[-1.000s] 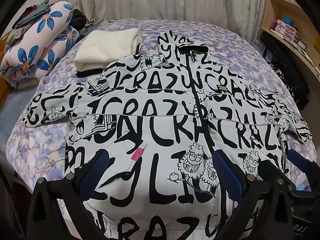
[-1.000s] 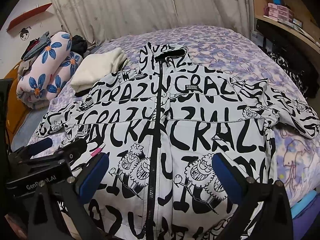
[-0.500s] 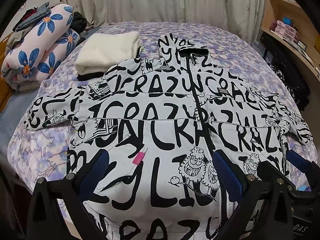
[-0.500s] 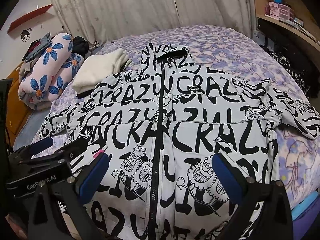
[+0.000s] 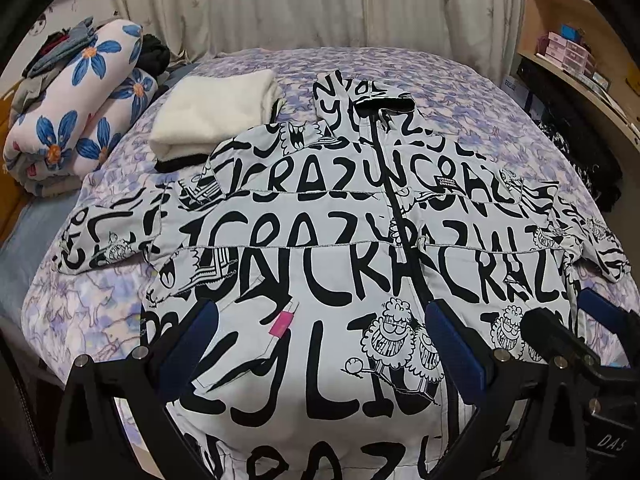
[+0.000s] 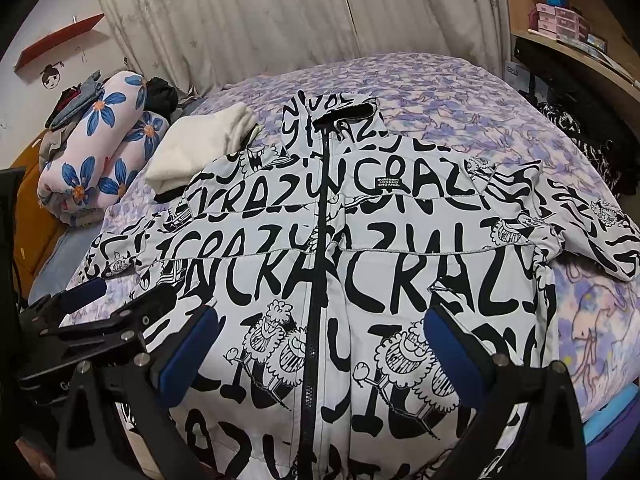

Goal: Fold large clothes

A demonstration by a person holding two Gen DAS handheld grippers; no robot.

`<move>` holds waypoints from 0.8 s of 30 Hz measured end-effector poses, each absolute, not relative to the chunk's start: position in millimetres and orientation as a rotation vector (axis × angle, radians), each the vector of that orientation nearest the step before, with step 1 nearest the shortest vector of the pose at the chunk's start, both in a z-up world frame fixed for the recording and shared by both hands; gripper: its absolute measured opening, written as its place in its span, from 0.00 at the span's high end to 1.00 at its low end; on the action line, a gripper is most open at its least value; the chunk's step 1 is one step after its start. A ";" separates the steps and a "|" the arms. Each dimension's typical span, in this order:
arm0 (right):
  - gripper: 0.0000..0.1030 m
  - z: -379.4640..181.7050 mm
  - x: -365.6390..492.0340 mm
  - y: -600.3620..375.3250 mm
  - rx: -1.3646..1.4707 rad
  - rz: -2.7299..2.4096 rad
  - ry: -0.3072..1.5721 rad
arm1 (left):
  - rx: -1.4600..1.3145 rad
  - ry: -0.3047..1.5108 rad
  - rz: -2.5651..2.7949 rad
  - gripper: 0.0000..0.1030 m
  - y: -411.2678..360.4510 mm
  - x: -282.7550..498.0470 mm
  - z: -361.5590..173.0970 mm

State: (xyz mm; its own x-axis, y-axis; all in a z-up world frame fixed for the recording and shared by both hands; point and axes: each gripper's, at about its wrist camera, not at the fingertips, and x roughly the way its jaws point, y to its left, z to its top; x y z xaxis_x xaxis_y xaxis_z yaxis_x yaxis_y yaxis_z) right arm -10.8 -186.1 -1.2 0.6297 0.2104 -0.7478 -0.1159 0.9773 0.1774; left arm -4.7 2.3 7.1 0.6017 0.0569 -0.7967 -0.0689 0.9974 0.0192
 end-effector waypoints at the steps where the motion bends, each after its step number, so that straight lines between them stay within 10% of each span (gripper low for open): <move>1: 0.00 -1.1 -10.5 -187.0 0.119 0.186 0.869 | -0.006 0.919 0.074 0.01 1.2 -4.9 7.5; 24: 0.00 40.9 -4.0 -265.7 0.054 -0.080 0.676 | 0.024 0.821 -0.034 0.01 -53.6 36.8 57.6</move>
